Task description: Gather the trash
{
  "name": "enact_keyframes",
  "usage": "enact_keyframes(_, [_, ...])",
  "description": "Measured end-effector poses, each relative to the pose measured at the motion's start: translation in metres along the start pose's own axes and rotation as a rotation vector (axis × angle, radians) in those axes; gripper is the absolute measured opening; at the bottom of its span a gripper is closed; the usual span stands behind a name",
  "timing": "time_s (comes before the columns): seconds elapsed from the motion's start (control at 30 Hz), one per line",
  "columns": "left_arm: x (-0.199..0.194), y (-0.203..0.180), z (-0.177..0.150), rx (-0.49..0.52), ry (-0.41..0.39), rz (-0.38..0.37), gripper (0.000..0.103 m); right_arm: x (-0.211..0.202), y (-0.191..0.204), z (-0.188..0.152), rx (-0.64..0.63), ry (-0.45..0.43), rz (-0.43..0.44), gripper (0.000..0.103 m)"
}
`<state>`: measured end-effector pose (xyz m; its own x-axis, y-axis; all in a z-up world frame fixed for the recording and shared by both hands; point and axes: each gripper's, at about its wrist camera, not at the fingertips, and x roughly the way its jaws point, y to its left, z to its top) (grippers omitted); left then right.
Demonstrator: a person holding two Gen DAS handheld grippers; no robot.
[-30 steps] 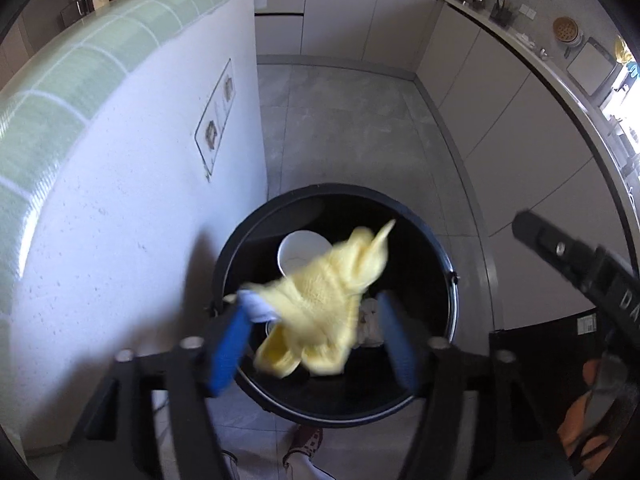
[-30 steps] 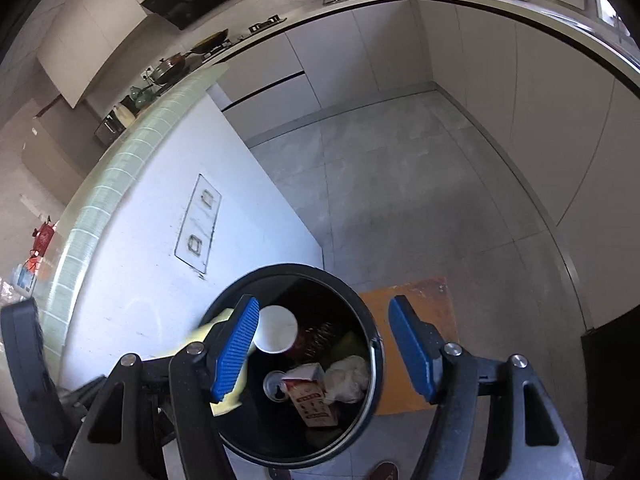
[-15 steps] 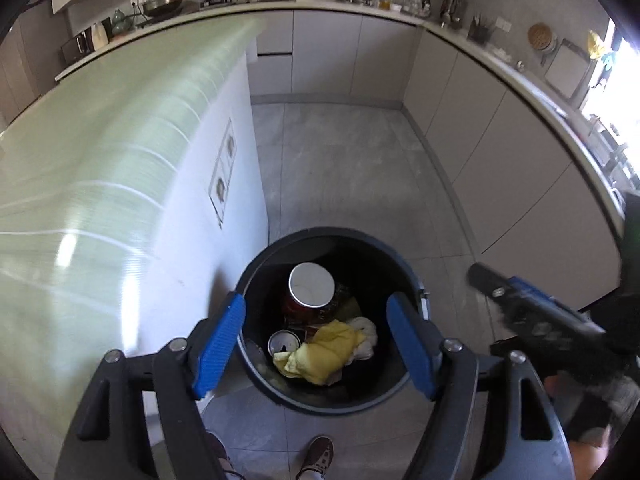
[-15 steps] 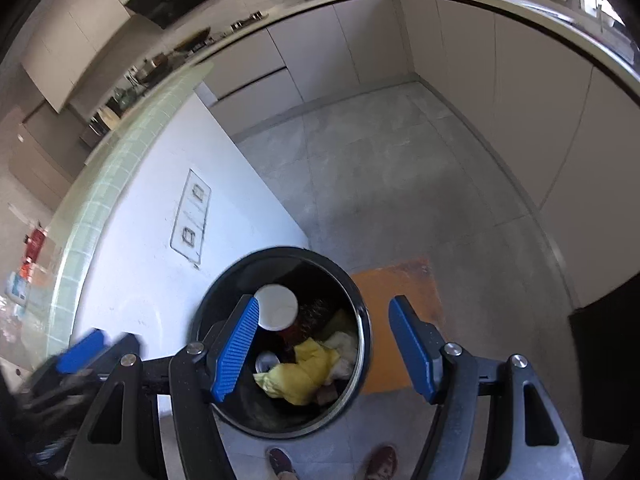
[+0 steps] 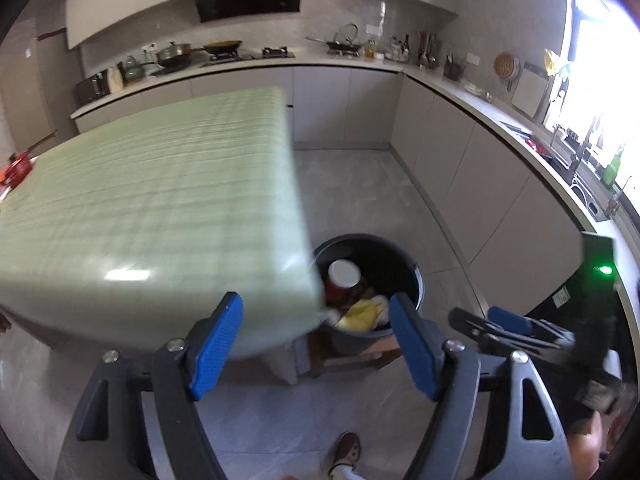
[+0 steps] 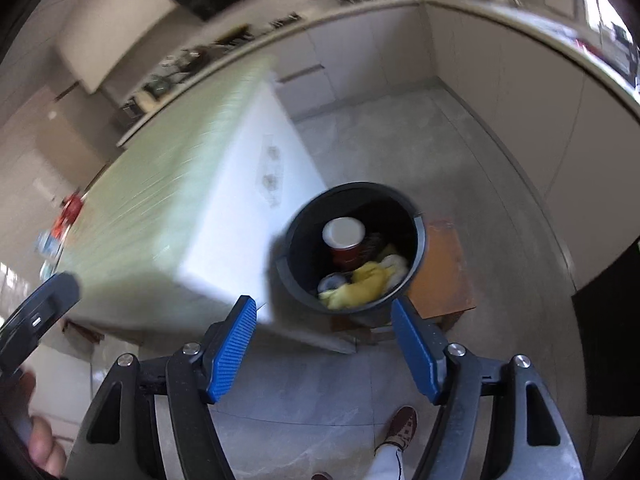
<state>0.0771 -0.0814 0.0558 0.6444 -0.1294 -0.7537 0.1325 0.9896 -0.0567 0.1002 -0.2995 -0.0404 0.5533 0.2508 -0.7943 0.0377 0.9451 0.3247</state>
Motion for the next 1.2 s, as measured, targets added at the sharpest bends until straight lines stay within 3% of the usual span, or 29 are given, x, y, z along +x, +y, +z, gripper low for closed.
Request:
enact_keyframes(0.23, [-0.081,0.072,-0.071,-0.027,-0.027,0.043,0.083,-0.096,0.117,-0.125,-0.101,-0.105,0.024,0.079])
enact_keyframes(0.37, [-0.117,0.087,-0.086,-0.025,-0.069,0.064,0.084,-0.137,0.155,-0.156,-0.132,-0.141,-0.016,0.080])
enact_keyframes(0.53, [-0.147,0.092,-0.093,-0.060,-0.137,0.049,0.091,-0.188,0.187,-0.175,-0.182,-0.252,-0.133,0.084])
enact_keyframes(0.8, [-0.161,0.075,-0.107,-0.083,-0.165,0.038,0.091,-0.229,0.183,-0.186,-0.156,-0.308,-0.167,0.086])
enact_keyframes(1.2, [-0.167,0.034,-0.123,-0.073,-0.169,0.091,0.091,-0.241,0.144,-0.172,-0.143,-0.325,-0.154,0.086])
